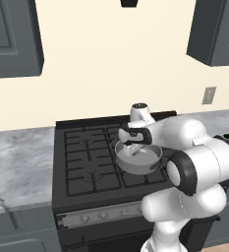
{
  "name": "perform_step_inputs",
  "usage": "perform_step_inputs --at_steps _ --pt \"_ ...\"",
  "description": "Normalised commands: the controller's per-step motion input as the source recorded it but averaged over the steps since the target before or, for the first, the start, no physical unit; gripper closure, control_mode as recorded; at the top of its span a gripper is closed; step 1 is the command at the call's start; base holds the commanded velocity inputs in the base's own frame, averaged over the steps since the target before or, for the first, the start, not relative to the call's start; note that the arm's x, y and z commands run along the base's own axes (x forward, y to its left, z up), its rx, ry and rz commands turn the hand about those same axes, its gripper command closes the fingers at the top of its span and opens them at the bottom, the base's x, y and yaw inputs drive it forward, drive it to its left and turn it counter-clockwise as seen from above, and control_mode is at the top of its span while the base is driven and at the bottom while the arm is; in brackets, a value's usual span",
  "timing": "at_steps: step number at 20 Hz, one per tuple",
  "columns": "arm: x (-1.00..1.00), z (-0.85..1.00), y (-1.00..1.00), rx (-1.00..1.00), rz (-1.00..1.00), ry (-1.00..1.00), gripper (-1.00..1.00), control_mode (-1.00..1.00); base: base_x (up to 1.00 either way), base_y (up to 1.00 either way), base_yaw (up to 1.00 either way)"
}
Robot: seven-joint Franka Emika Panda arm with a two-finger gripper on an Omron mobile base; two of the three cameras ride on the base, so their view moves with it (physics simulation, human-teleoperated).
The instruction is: Put the mushroom and cucumber in the pot. Retrieve the spatula and lightly stir the vegetables in the pot.
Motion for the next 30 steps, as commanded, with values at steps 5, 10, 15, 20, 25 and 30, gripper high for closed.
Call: perform_step_inputs --at_steps 5,10,15,20,25,30 --pt "0.0 -0.04 0.0 0.0 0.0 0.04 -1.0 -1.0 0.0 0.0 0.0" --pt "0.0 0.0 0.0 0.0 0.0 0.0 -1.0 -1.0 0.0 0.0 0.0" --pt "0.0 0.0 0.0 0.0 0.0 0.0 -1.0 -1.0 0.0 0.0 0.0" --pt "-0.01 0.04 -0.04 0.0 0.0 0.0 -1.0 -1.0 0.0 0.0 0.0" --pt "-0.7 0.56 -0.25 0.08 -0.02 -0.08 -1.0 -1.0 0.0 0.0 0.0" --pt "-0.96 0.58 -0.39 0.17 -0.14 -0.11 -1.0 -1.0 0.0 0.0 0.0"
